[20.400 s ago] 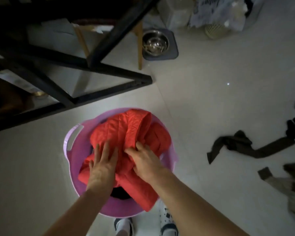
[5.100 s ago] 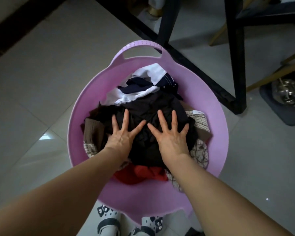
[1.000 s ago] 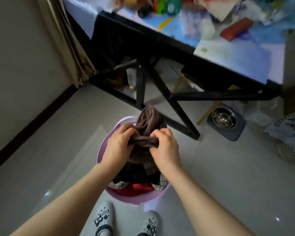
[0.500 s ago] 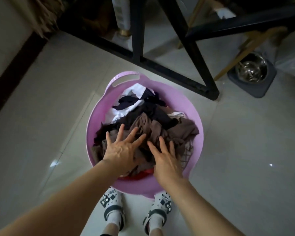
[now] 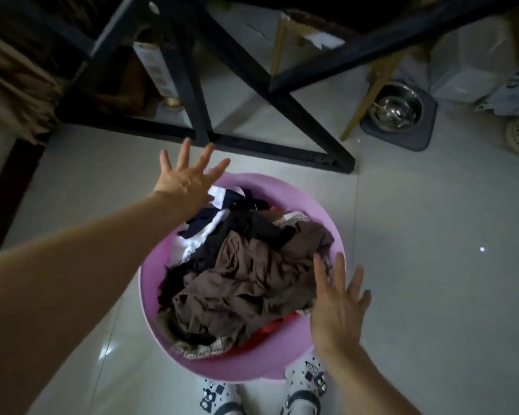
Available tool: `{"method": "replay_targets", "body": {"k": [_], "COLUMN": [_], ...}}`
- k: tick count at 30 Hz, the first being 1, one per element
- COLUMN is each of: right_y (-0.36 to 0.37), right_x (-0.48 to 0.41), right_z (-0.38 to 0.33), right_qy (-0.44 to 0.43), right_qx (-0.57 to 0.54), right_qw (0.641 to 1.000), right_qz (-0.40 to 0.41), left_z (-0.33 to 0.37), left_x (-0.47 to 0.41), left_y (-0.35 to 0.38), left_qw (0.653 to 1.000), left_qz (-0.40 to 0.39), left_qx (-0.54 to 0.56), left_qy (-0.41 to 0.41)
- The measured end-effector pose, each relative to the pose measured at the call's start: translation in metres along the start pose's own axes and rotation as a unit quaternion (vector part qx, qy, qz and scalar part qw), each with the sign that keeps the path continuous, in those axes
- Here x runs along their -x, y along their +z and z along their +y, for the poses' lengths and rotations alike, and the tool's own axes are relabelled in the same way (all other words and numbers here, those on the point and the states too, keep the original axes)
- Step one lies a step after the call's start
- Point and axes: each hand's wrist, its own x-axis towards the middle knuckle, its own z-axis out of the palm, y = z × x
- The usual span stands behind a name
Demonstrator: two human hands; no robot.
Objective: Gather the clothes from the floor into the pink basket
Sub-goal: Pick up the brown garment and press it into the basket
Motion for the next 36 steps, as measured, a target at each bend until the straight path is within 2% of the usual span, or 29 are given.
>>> {"method": "replay_targets", "body": {"k": [5,10,13,17,21,24,29,33,36], "right_y": [0.014,0.028,0.039,0.050,0.066,0.076,0.068,0.039,0.022], "right_x": [-0.043,-0.047,-0.043,-0.034,-0.039,-0.047,-0.088,-0.144,-0.182], "right_z": [0.003,0.003,0.010,0.019,0.023,0.030,0.028,-0.001,-0.042], "right_qy": [0.000,-0.011,-0.016,0.000,0.004,-0.012,-0.082,-0.119,-0.144], "right_qx": [0.011,0.016,0.039,0.004,-0.043,-0.040,0.045,0.100,0.136], "right_qw": [0.999,0.999,0.997,0.997,0.998,0.999,0.995,0.988,0.980], "right_qz": [-0.045,-0.051,-0.062,-0.082,-0.034,0.008,0.039,0.015,0.038], "left_z": [0.022,0.054,0.065,0.064,0.063,0.062,0.045,0.021,0.002], "left_x": [-0.028,-0.040,-0.048,-0.059,-0.058,-0.058,-0.053,-0.036,-0.020], "left_y": [0.030,0.050,0.053,0.052,0.054,0.060,0.072,0.085,0.101], "left_qw": [1.000,0.997,0.997,0.993,0.991,0.990,0.995,0.992,0.982], "left_qz": [-0.022,-0.020,-0.019,-0.042,-0.019,0.003,-0.003,-0.021,-0.031], "left_qx": [0.003,-0.020,-0.040,-0.091,-0.126,-0.131,-0.098,-0.064,-0.044], "left_qy": [0.019,0.067,0.068,0.055,0.051,0.044,-0.014,-0.104,-0.179]}}
